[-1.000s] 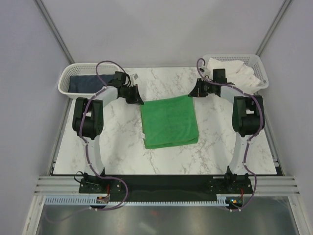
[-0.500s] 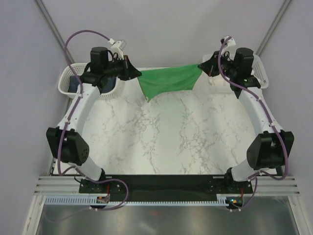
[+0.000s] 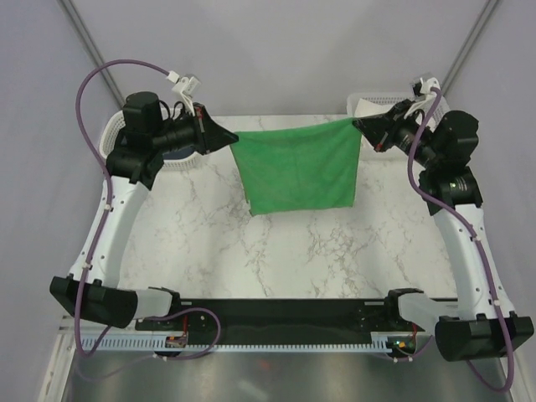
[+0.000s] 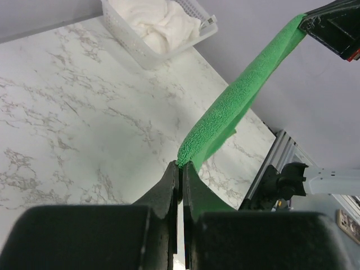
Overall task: Fold and stack the towels
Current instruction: Fold the towel
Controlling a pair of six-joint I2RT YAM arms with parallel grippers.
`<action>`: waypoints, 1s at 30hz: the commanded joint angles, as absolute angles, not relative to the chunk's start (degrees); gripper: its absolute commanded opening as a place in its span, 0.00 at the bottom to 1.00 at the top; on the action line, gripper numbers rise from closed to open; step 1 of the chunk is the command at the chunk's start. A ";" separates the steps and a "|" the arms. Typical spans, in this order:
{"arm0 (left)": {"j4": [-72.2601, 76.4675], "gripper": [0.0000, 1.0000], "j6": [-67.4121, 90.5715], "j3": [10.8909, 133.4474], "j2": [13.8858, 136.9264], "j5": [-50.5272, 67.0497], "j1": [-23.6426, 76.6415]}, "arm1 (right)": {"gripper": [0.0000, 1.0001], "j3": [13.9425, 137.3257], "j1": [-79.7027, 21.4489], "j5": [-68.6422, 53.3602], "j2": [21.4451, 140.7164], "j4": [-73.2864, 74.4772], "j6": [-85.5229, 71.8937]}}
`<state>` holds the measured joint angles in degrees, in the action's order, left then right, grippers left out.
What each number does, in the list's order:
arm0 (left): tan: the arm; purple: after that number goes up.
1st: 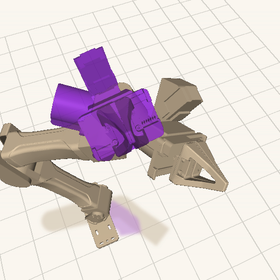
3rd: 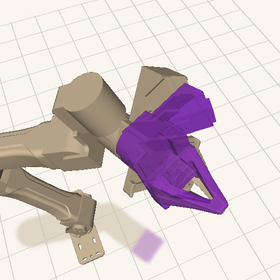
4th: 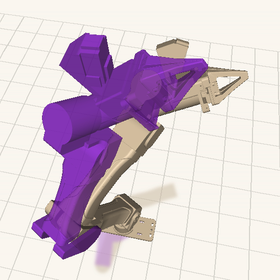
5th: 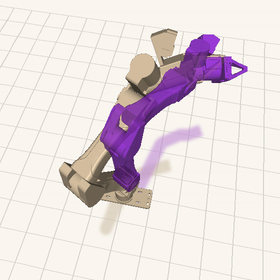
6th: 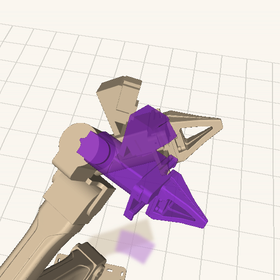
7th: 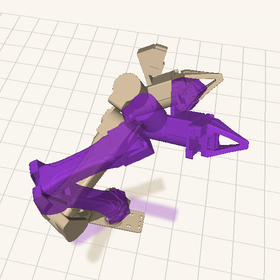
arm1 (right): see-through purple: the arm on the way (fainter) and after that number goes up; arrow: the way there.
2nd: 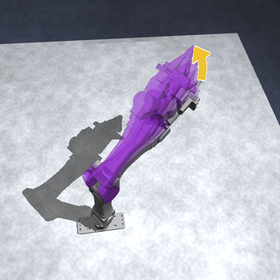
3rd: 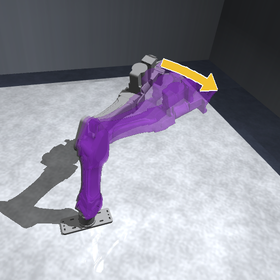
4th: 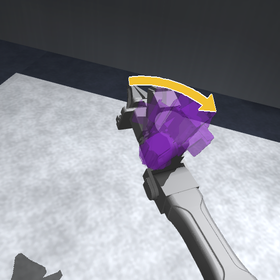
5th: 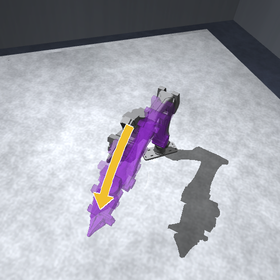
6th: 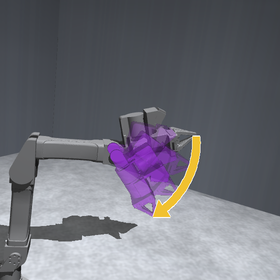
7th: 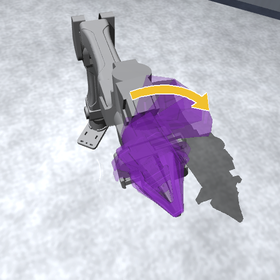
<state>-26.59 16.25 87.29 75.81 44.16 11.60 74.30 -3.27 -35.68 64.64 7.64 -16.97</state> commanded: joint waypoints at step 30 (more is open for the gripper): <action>-32.88 0.02 5.89 122.17 134.91 34.90 10.11 | 0.00 85.16 -3.25 -35.60 120.58 -18.73 -22.51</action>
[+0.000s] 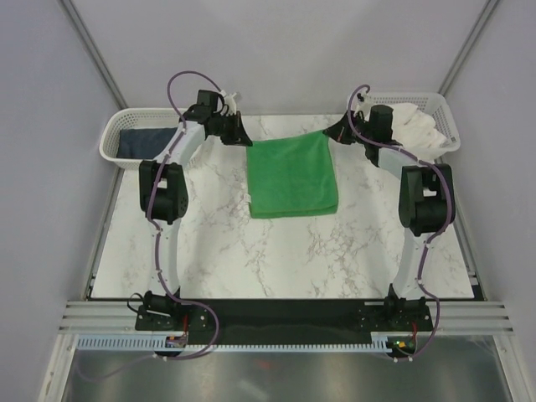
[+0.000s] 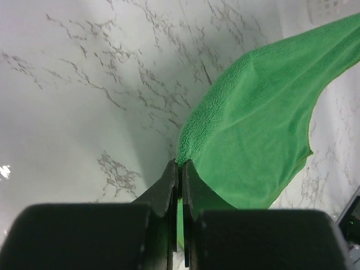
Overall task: Fold and stack the towels
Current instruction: Fold the towel
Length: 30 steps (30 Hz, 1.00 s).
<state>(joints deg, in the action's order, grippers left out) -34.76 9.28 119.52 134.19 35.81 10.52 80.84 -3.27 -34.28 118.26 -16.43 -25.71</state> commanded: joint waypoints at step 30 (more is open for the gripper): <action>-17.49 0.02 5.36 89.04 112.86 36.83 12.48 | 0.00 70.58 -2.46 -36.21 108.63 -16.96 -16.09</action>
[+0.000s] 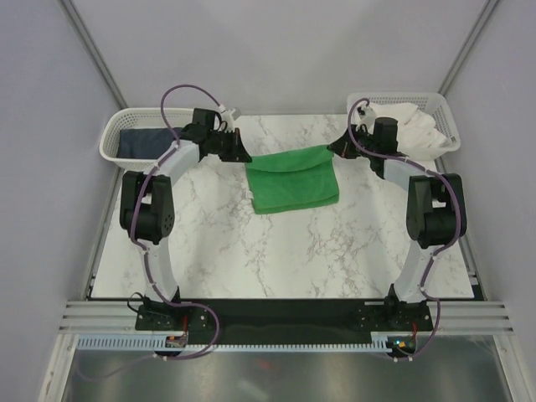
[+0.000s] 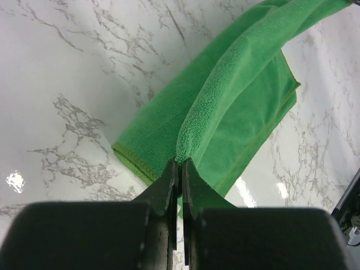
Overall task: Fold and stack the towels
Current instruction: Fold the towel
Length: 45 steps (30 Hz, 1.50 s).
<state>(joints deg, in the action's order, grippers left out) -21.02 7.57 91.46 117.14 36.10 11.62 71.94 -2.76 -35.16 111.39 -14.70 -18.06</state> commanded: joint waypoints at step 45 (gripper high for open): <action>-13.09 0.42 9.05 62.40 94.75 26.38 20.30 | 0.37 46.49 -1.14 -28.48 89.04 -11.35 -17.84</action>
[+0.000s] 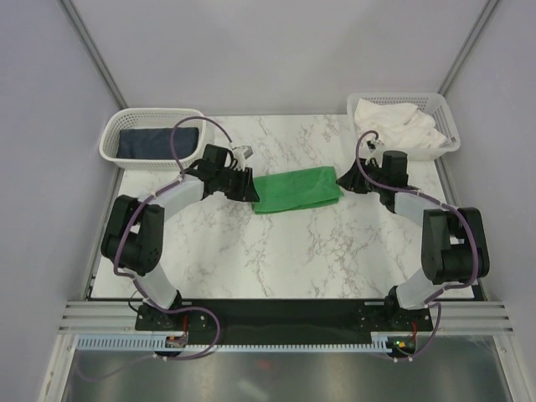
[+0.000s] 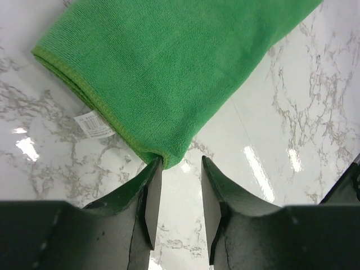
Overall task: Fold and stack the towels
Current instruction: Fold the towel
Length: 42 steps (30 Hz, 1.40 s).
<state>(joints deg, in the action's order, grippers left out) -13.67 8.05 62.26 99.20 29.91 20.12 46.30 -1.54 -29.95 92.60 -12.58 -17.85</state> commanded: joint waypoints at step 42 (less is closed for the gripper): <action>-11.16 0.43 28.03 59.05 93.96 20.83 22.06 | 0.31 51.94 -2.37 -32.34 97.83 -2.56 -27.68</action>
<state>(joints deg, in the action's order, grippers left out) -11.20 25.50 56.12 98.87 22.41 22.22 49.87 -2.39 -30.35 100.71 -3.66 -27.44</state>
